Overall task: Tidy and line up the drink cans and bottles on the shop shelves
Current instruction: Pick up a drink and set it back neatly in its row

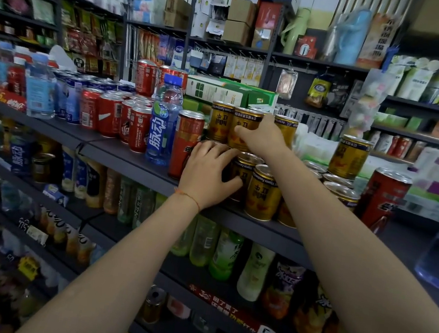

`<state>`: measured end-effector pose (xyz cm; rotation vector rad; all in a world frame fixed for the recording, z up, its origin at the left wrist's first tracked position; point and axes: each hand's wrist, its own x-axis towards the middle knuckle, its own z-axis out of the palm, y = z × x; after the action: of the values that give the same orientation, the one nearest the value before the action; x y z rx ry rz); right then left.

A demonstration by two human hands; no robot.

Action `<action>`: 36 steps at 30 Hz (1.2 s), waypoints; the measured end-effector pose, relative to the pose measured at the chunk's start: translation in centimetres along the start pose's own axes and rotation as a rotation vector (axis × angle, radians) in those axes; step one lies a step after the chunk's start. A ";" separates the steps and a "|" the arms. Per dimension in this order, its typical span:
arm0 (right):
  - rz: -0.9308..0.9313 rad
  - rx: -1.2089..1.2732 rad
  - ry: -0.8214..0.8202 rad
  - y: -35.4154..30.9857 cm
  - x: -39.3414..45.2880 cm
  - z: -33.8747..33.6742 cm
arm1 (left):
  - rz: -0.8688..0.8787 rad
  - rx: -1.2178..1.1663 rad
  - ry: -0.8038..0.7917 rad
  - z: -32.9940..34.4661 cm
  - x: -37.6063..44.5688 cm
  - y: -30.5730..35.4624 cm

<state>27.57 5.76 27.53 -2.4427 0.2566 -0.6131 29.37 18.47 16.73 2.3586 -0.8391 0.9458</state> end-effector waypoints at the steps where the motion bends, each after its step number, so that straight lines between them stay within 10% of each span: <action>1: -0.030 0.019 0.030 -0.2 -0.7 0.0 | -0.011 -0.016 -0.031 -0.2 -0.1 0.0; 6: -0.462 0.071 0.362 -1.0 -5.6 0.9 | -0.052 -0.186 0.277 -2.9 -4.4 0.2; 9: -0.621 0.280 0.272 -0.5 -10.5 4.2 | -0.317 -0.288 0.325 -2.7 -9.8 -1.7; 22: 0.174 -0.001 -0.798 12.5 -19.9 32.7 | -1.190 -0.504 -0.465 9.3 -30.5 -15.7; 36: 0.610 0.402 -0.459 20.9 -20.8 44.1 | -1.159 -0.985 -0.626 19.9 -31.4 -16.5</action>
<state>29.92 17.99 -24.03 -1.9012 0.5895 0.1543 31.43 29.56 -22.30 1.6882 0.0456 -0.5919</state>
